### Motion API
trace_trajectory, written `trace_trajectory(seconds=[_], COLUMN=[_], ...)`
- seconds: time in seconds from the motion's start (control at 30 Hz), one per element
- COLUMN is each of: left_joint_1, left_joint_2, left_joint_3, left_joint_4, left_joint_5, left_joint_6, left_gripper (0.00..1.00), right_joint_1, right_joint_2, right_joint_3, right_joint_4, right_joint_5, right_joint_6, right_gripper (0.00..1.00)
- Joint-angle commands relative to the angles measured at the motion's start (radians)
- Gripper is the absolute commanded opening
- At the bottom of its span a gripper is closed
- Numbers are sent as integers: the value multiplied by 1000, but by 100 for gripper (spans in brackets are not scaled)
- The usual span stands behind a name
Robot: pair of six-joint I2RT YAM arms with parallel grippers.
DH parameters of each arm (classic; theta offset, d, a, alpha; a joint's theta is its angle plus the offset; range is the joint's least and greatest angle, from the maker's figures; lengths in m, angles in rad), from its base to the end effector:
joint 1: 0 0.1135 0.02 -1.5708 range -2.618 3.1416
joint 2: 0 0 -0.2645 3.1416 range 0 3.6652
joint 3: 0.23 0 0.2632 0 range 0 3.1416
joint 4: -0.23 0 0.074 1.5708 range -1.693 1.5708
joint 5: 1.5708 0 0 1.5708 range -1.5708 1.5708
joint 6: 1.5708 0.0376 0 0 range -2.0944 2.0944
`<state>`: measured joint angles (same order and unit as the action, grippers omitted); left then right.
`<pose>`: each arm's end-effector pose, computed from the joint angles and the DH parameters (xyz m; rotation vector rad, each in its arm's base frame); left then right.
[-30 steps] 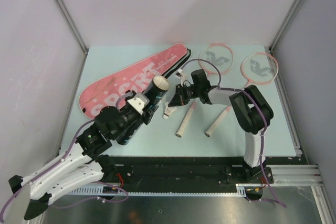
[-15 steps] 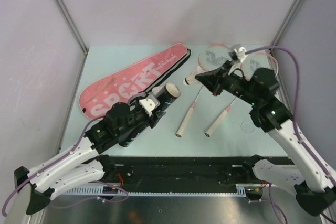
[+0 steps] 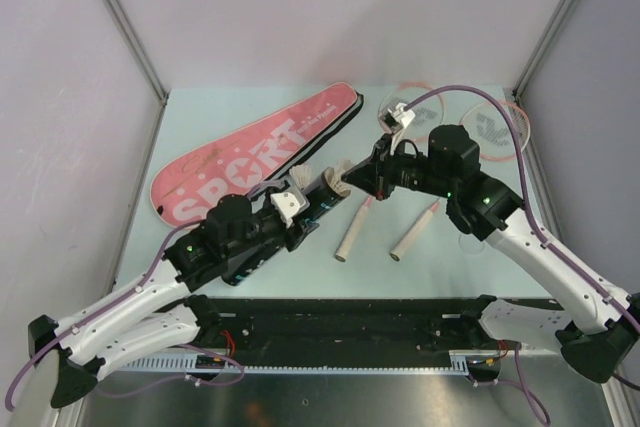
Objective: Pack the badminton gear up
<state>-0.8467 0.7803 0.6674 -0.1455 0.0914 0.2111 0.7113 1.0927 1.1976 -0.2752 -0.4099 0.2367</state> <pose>0.1307 -0.1530 0.3018 0.9949 1.5725 -0.5282 0.1825 0.1770 0.4165 -0.7370 1.6924 1.0357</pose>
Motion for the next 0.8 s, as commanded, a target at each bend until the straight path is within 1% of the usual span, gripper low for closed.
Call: trace_trajectory(seconds=[0.0, 0.03, 0.07, 0.1, 0.13, 0.17, 0.2, 0.23, 0.27, 0.3, 0.33, 0.37, 0.4, 0.43, 0.47, 0.5, 0.53, 0.57, 0.6, 0.63, 0.67, 0.7, 0.73, 0.77], left_joint_1=[3, 3, 3, 3, 3, 3, 3, 3, 3, 3, 3, 3, 3, 3, 3, 3, 3, 3, 3, 3, 3, 3, 3, 3], left_joint_2=[-15, -16, -16, -19, -22, -27, -30, -36, -41, -44, -44, -46, -46, -46, -44, -46, -49, -50, -55, -56, -59, -61, -67, -70], left_joint_3=[41, 41, 41, 41, 41, 41, 40, 38, 37, 38, 38, 38, 38, 38, 38, 38, 41, 41, 41, 41, 40, 41, 43, 43], left_joint_4=[61, 63, 61, 63, 63, 61, 63, 61, 64, 61, 63, 63, 63, 63, 61, 63, 63, 61, 63, 63, 63, 61, 63, 64], left_joint_5=[48, 48, 48, 48, 44, 41, 39, 39, 41, 42, 42, 42, 41, 39, 33, 10, -14, -39, -89, -131, -153, -206, -231, -261], left_joint_6=[37, 37, 36, 39, 37, 36, 37, 36, 34, 36, 33, 34, 33, 33, 33, 31, 30, 28, 28, 25, 27, 24, 17, 14], left_gripper=[16, 16, 16, 16, 15, 15, 15, 15, 15, 15, 15, 15, 15, 15, 15, 15, 15, 15, 15, 15, 14, 14, 14, 14], right_joint_1=[-6, -10, -18, -19, -24, -32, -39, -62, -75, -84, -91, -105, -110, -116, -130, -144, -166, -217, -243, -266, -285, -308, -315, -322], right_joint_2=[15, 35, 39, 39, 35, 29, 26, 24, 33, 42, 50, 70, 76, 82, 87, 73, 46, 14, -51, -71, -83, -86, -79, -70], right_joint_3=[10, 2, -10, -50, -70, -90, -117, -166, -194, -216, -263, -285, -303, -322, -326, -326, -328, -325, -320, -313, -299, -284, -282, -280], right_joint_4=[16, 33, 91, 134, 174, 253, 311, 362, 464, 534, 612, 762, 851, 932, 1056, 1105, 1111, 1013, 940, 864, 714, 671, 612, 594], right_joint_5=[-124, -189, -229, -257, -276, -283, -293, -306, -317, -343, -406, -424, -444, -479, -501, -521, -526, -509, -462, -426, -388, -315, -270, -224], right_joint_6=[88, 117, 159, 238, 289, 332, 424, 479, 531, 588, 692, 754, 809, 902, 932, 949, 899, 842, 764, 697, 574, 528, 495, 446], right_gripper=[0, 0, 0, 0, 0, 0, 0, 0, 1, 12, 39, 53, 65, 78, 79, 80, 83, 86, 89, 91, 92, 92, 92, 93])
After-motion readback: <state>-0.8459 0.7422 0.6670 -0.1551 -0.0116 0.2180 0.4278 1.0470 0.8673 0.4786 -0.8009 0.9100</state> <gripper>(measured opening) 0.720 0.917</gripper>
